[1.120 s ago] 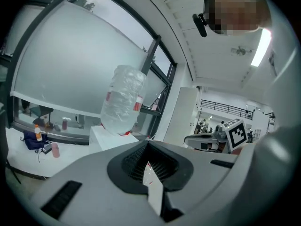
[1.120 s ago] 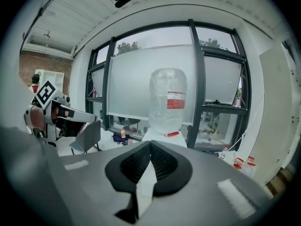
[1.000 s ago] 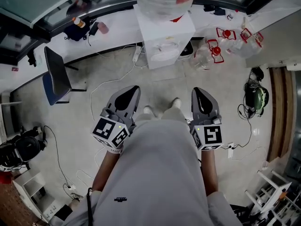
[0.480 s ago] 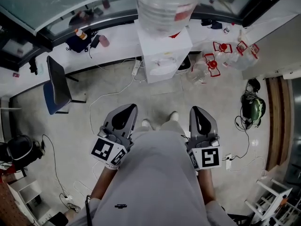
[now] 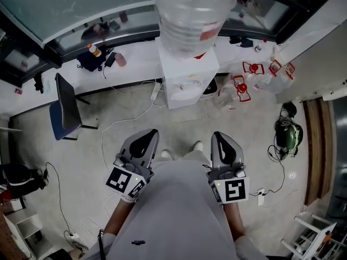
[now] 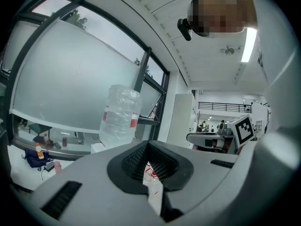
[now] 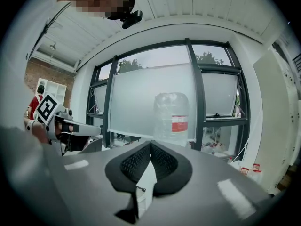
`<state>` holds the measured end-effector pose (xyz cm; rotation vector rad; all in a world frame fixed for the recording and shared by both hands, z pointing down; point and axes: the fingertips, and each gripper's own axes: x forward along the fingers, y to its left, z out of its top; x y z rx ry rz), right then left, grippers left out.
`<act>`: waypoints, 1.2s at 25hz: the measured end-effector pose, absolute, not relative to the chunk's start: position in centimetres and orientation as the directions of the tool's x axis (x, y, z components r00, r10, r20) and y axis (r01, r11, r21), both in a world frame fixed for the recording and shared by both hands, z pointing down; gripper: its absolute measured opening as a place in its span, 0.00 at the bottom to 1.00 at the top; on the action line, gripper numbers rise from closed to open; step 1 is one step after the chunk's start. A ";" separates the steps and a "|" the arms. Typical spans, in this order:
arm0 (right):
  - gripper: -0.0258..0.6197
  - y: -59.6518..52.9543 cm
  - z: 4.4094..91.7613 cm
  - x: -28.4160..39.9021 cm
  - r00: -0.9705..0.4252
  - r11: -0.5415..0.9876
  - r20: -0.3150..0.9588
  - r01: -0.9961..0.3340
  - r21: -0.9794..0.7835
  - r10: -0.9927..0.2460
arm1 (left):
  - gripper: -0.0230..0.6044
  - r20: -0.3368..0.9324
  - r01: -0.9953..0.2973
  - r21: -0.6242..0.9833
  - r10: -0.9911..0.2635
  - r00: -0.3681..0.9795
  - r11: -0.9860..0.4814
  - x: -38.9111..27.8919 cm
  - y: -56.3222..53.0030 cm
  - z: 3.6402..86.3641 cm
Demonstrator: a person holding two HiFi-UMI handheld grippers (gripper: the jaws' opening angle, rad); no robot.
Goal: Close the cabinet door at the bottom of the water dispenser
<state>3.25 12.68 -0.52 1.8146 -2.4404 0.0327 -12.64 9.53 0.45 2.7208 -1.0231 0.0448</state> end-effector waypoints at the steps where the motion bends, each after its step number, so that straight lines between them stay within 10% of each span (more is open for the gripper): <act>1: 0.06 12.5 -0.6 3.3 -0.282 0.287 0.093 -0.957 0.045 -0.955 | 0.05 0.110 -0.655 0.207 -0.648 0.754 -0.727 -12.8 9.4 0.4; 30: 0.06 12.3 0.1 1.5 -0.287 0.295 0.124 -0.954 0.056 -0.950 | 0.05 0.113 -0.664 0.219 -0.658 0.745 -0.715 -14.5 9.5 0.9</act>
